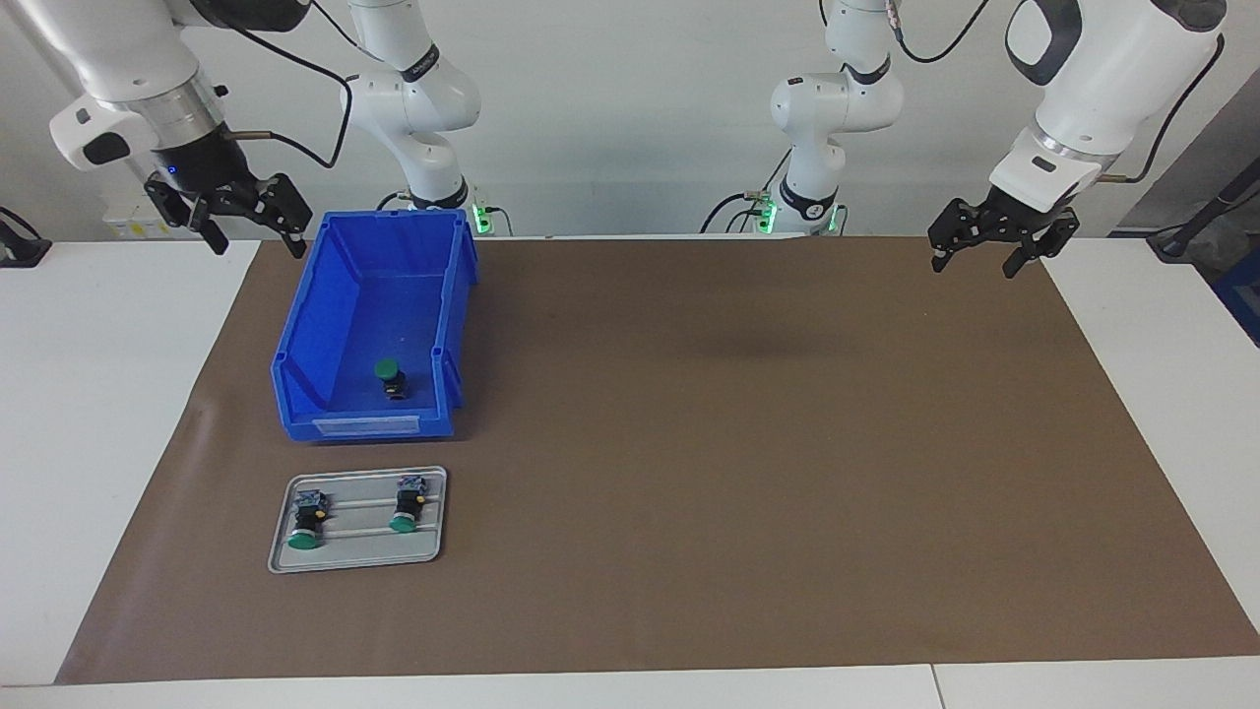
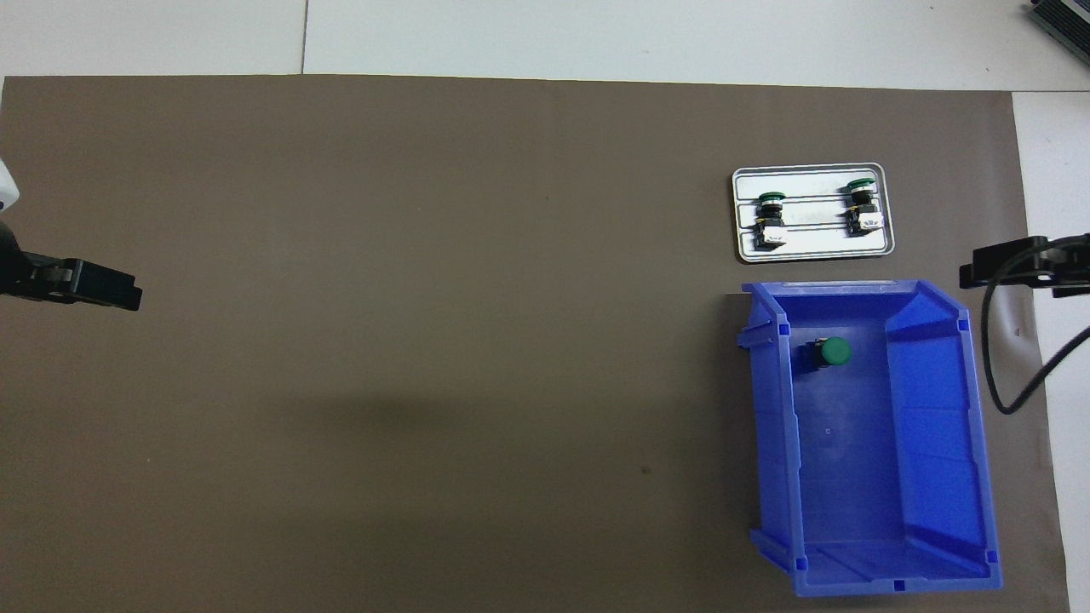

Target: Place and press button with both arms

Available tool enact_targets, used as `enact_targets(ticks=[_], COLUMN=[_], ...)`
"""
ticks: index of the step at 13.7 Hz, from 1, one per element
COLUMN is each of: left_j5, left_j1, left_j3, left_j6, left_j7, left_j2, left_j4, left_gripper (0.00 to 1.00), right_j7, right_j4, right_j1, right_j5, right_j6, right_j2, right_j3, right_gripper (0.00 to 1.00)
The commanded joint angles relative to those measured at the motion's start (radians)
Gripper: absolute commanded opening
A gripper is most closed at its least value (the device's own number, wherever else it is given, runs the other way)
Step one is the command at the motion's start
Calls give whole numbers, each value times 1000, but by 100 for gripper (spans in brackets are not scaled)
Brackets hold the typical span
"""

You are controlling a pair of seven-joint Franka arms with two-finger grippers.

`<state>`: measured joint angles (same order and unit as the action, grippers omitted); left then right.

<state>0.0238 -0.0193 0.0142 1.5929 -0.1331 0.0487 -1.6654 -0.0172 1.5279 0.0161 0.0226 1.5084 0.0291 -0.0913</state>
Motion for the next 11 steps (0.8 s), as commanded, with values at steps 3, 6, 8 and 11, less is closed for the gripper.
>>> enact_targets(ticks=[3,6,8,11], left_j5=[-10,-10,-10,-10], left_j1=[7,7,7,7], left_j3=[4,4,4,4], left_j6=[6,7,6,6], left_j7=[7,7,7,7], left_j2=[23,23,23,23], left_j4=[-25,-25,-25,-25], left_gripper=[100,100,100,100], right_j7=[-27,-21,-20,-21], right_j4=[24,78,81,81], right_j1=[10,24,28,30], right_j5=[33,49,66,60], right_j6=[-30,1,13,15], right_j2=[-11,28,28,28], right_j3=[13,13,13,13], right_gripper=[100,100,100,100])
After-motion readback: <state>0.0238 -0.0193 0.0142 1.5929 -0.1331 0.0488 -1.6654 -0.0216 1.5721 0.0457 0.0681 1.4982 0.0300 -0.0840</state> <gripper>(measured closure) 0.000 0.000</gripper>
